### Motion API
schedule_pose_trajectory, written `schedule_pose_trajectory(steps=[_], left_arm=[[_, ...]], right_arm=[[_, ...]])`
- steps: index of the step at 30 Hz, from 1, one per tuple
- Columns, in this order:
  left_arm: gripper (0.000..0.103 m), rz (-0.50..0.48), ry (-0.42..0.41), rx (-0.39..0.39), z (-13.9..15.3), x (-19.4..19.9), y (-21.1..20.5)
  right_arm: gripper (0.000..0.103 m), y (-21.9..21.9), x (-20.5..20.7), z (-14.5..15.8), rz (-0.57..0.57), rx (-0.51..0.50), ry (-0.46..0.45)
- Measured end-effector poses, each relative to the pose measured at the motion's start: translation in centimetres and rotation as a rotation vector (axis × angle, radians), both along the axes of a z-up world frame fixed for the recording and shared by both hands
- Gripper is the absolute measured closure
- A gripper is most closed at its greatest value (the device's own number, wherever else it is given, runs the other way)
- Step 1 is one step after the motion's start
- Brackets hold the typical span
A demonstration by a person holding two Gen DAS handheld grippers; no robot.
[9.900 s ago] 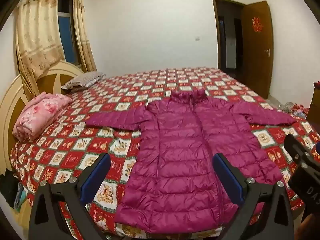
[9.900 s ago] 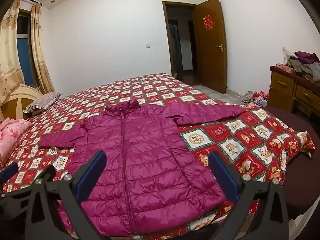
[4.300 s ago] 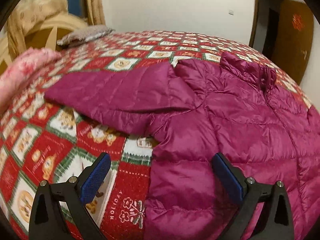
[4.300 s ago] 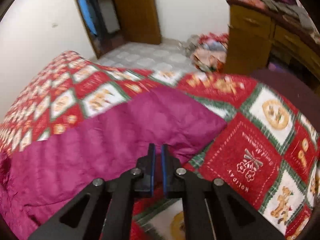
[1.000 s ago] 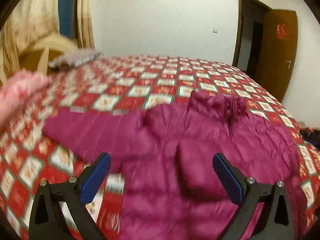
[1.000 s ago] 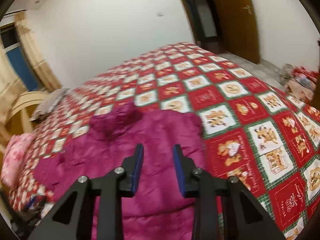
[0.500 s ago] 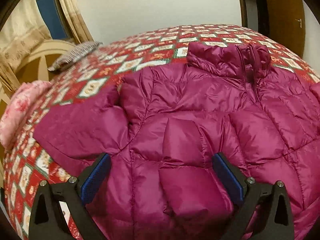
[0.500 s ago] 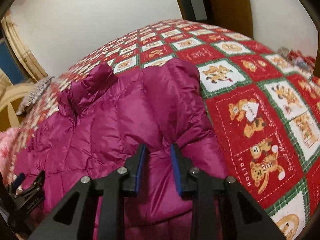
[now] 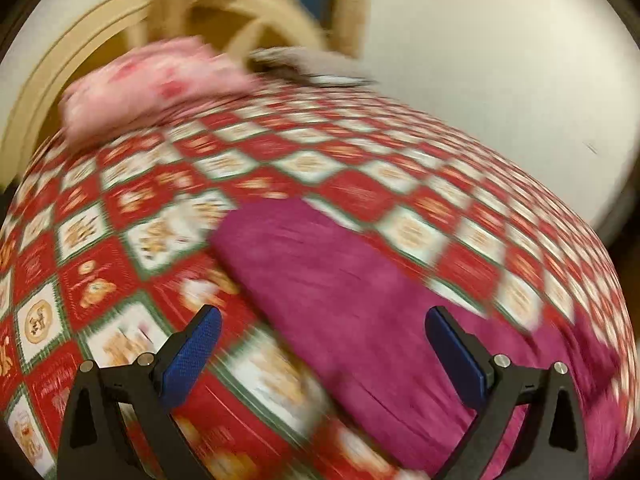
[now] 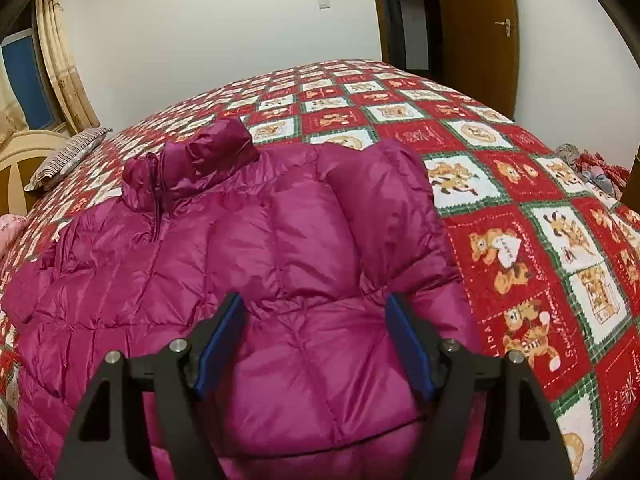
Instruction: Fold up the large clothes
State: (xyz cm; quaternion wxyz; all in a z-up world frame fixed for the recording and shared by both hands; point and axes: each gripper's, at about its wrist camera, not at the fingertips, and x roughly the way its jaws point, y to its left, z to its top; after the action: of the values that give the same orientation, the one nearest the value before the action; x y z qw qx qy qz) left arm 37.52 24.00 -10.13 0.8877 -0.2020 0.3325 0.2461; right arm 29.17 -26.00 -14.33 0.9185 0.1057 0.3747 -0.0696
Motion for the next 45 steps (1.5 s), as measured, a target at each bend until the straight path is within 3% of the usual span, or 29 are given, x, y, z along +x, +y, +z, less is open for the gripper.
schedule_pose_trajectory(steps=[2, 6, 7, 8, 10, 12, 14, 16, 17, 20, 23, 29, 34, 37, 40, 45], left_arm=[[0.001, 0.065, 0.053, -0.029, -1.5, 1.5, 2.7], [0.001, 0.074, 0.097, -0.142, -4.6, 3.8, 4.7], [0.004, 0.066, 0.094, -0.181, -5.5, 4.2, 5.0], [0.014, 0.064, 0.098, -0.206, -5.9, 4.1, 5.0], [0.019, 0.088, 0.097, -0.193, -6.6, 4.1, 5.0], [0.031, 0.076, 0.073, -0.142, -6.4, 3.6, 4.1], [0.066, 0.050, 0.071, -0.097, -6.3, 3.5, 3.5], [0.091, -0.010, 0.025, -0.139, -6.1, 3.5, 3.6], [0.093, -0.022, 0.006, -0.172, -5.8, 3.3, 3.7], [0.094, -0.046, -0.057, -0.168, -3.5, 3.2, 2.6], [0.095, -0.150, -0.151, -0.112, 0.5, 2.8, -1.0], [0.095, -0.493, -0.360, 0.062, 9.0, -0.2, -14.2], [0.095, -0.817, -0.453, 0.228, 11.2, -4.2, -26.1], [0.095, -0.983, -0.413, 0.231, 9.1, -5.3, -31.7], [0.095, -1.053, -0.309, 0.208, 5.6, -5.3, -34.9], [0.094, -1.099, -0.059, -0.007, 0.9, -3.7, -35.9]], right_arm=[[0.024, 0.4, 0.3, -0.1, 0.004, -0.013, 0.008], [0.022, 0.6, 0.4, -0.2, 0.007, -0.024, 0.017], [0.022, 0.6, 0.3, -0.3, 0.008, -0.025, 0.018], [0.022, 0.6, 0.4, -0.3, 0.008, -0.026, 0.020], [0.022, 0.6, 0.4, -0.4, 0.009, -0.027, 0.020], [0.021, 0.6, 0.4, -0.4, 0.009, -0.026, 0.019], [0.021, 0.5, 0.4, -0.4, 0.009, -0.021, 0.017], [0.021, 0.4, 0.3, -0.4, 0.011, -0.014, 0.013], [0.021, 0.4, 0.3, -0.4, 0.011, -0.010, 0.011], [0.021, 0.2, 0.2, -0.4, 0.010, 0.001, 0.005], [0.021, 0.1, 0.2, -0.5, 0.011, 0.012, -0.001], [0.021, -0.1, 0.0, -0.5, 0.010, 0.034, -0.013], [0.021, -0.3, -0.1, -0.5, 0.009, 0.052, -0.022], [0.021, -0.5, -0.2, -0.5, 0.008, 0.062, -0.027], [0.021, -0.6, -0.2, -0.4, 0.008, 0.076, -0.034], [0.021, -0.8, -0.4, -0.4, 0.009, 0.093, -0.042]])
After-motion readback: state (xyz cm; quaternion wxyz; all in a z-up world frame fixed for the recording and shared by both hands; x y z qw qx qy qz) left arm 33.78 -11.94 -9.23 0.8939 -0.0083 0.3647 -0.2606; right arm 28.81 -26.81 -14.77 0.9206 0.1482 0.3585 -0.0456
